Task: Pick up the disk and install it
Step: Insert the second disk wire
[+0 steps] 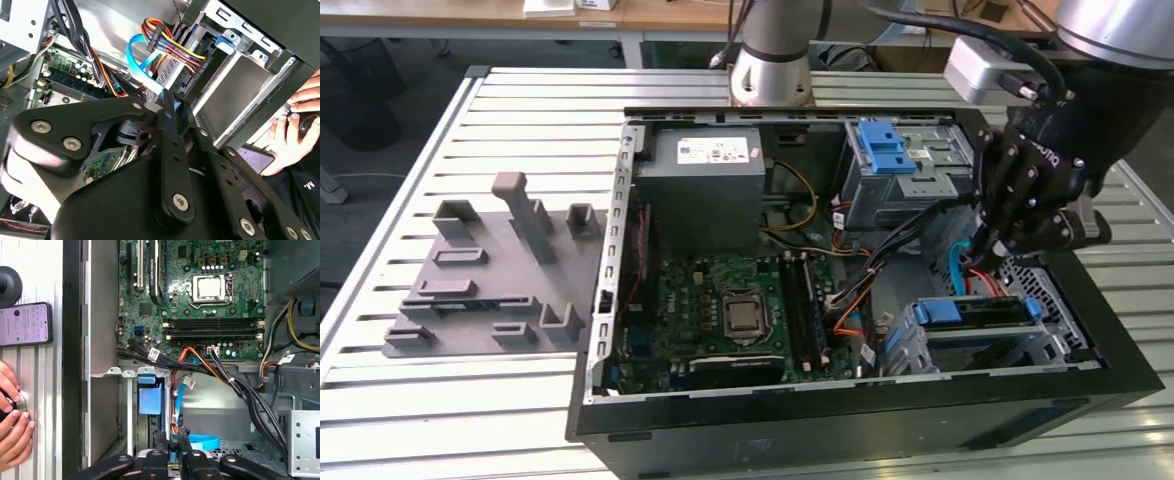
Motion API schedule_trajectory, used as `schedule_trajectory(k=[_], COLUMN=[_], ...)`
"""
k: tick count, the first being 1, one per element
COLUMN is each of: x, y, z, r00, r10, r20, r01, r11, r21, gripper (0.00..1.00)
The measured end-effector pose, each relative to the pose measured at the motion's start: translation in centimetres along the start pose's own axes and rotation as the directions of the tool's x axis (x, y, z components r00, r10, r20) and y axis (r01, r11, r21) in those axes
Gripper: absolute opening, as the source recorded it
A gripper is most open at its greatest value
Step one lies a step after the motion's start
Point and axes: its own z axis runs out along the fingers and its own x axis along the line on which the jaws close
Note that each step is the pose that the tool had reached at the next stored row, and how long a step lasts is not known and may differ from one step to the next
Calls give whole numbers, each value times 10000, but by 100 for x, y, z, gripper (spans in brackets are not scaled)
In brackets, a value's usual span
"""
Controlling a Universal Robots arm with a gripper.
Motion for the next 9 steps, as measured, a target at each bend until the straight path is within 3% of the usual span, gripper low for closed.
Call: schedule_trajectory(k=[1,4,7,9], x=[-1,-1,-2,1], y=[0,0,0,6], z=[7,12,20,21], r00=[10000,10000,9999,9997], r10=[0,1,1,16], r20=[-5,-3,157,238], r01=[0,-1,-1,-21], r11=[10000,10000,10000,9998], r21=[0,0,20,201], gripper=[17,16,16,16])
